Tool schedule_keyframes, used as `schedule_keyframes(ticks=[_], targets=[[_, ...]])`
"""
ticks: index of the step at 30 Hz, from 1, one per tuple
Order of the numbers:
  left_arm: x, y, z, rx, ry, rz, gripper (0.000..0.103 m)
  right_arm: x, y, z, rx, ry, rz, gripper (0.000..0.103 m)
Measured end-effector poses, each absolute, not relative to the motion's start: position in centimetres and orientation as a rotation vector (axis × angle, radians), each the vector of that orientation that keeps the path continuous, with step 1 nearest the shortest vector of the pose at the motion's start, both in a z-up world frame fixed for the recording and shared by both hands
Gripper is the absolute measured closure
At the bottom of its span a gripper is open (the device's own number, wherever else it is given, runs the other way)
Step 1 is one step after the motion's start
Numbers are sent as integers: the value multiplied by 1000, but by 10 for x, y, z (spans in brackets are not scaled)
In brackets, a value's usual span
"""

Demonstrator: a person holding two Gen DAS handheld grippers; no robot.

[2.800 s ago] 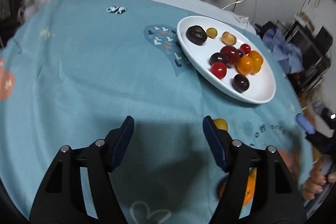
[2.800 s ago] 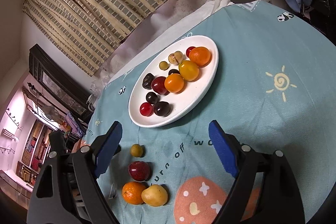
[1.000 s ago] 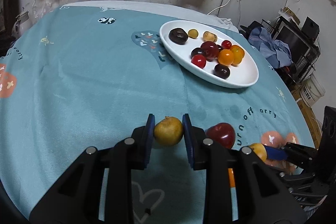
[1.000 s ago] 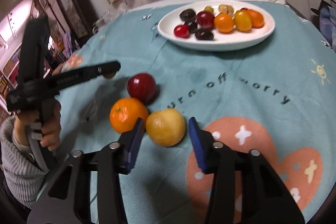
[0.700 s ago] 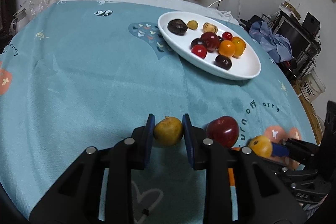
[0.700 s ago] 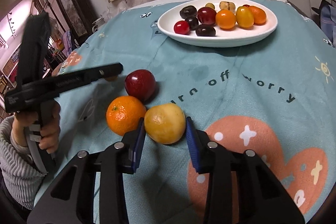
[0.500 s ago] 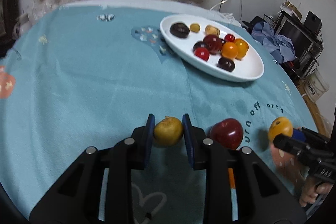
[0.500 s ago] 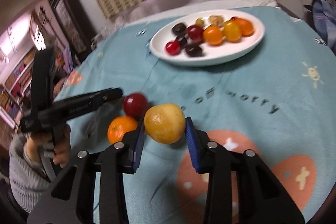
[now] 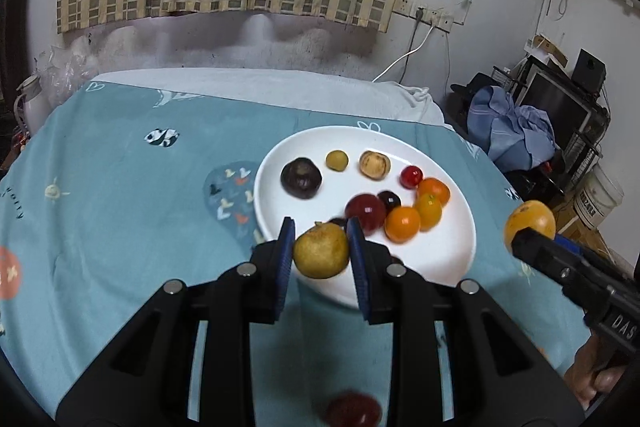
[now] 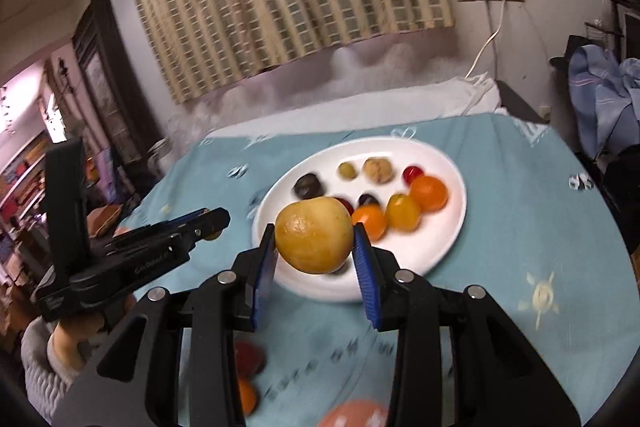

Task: Organize fruits
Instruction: 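Lower the yellow fruit and potato onto the plate and open both tools, then grasp the red apple with the left tool while the right tool grasps the tangerine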

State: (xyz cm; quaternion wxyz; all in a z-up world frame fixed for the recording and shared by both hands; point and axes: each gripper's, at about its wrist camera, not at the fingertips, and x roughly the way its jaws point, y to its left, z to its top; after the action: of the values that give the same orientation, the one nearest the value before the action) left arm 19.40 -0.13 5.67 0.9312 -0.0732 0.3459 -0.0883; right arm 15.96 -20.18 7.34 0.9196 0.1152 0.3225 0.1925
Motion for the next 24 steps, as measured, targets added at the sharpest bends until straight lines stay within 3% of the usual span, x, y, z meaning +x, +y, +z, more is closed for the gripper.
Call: schedule_keyframes(ticks=[7, 8, 9, 10, 17, 19, 20, 22, 24], targets=[[246, -12, 19, -167, 772, -168, 73, 203, -215, 23, 294, 770, 278, 63], [248, -12, 16, -174, 775, -167, 56, 202, -216, 23, 288, 769, 261, 58], [248, -14, 11, -178, 779, -177, 46, 202, -219, 24, 286, 759, 246, 47], [248, -14, 9, -177, 780, -184, 46, 199, -221, 25, 291, 742, 240, 30], [234, 3, 24, -223, 765, -170, 44, 174, -223, 57, 341, 652, 307, 29], [216, 9, 32, -196, 740, -150, 37, 160, -218, 71, 341, 633, 340, 28], [206, 11, 34, -181, 729, -138, 31, 154, -217, 75, 339, 624, 349, 23], [184, 15, 32, -139, 727, -116, 31, 140, -213, 77, 338, 611, 363, 14], [170, 16, 28, -119, 745, -123, 31, 122, -214, 72, 341, 606, 381, 13]])
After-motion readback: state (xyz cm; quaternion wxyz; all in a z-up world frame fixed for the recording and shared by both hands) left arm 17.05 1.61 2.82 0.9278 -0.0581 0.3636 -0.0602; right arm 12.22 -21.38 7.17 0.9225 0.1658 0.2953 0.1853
